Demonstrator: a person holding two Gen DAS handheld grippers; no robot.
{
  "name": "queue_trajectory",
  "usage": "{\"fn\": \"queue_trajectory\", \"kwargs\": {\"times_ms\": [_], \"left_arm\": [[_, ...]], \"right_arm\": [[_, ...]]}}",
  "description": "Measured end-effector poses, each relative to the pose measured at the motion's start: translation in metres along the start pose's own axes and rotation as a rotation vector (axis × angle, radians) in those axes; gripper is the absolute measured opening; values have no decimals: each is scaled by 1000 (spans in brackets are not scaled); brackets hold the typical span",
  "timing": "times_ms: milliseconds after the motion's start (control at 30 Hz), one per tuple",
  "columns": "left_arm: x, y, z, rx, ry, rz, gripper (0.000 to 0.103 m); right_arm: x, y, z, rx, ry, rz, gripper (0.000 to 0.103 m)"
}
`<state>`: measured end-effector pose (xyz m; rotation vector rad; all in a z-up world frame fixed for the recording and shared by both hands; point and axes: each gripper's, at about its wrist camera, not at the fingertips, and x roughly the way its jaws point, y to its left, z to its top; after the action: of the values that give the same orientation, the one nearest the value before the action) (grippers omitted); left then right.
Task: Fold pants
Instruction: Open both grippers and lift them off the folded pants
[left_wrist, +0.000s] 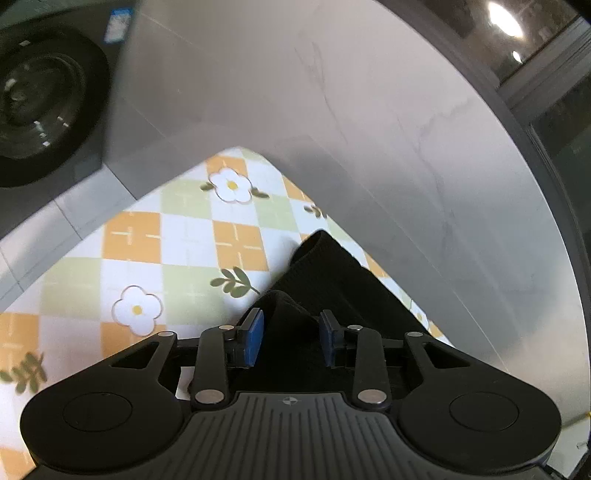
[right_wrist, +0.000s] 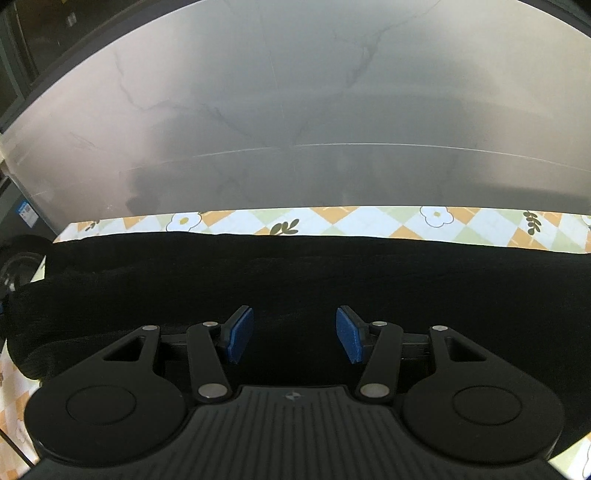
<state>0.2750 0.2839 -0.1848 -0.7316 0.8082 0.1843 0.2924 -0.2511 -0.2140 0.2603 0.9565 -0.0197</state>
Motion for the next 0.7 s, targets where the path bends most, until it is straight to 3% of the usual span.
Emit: {"fn": "queue_trajectory", "kwargs": {"times_ms": [233, 300, 400, 533, 567, 633, 700], "left_arm": [[24, 16, 13, 44, 101, -95, 37], [30, 17, 14, 60, 143, -139, 40], [31, 23, 15, 58, 152, -132, 46], [39, 26, 9, 50, 201, -189, 52], [44, 21, 4, 79, 231, -186, 57], [48, 11, -4, 162, 223, -140, 57], [44, 2, -8, 210, 190, -115, 47]], "right_arm": [[-1, 21, -3, -11, 5, -25, 53], [0, 26, -2, -15, 6, -26, 53], [1, 31, -2, -25, 8, -26, 53], [4, 31, -3, -22, 10, -35, 53], [4, 30, -4, -16, 13, -35, 53], [6, 31, -5, -13, 19, -38, 53], [8, 31, -5, -16, 23, -40, 53]]}}
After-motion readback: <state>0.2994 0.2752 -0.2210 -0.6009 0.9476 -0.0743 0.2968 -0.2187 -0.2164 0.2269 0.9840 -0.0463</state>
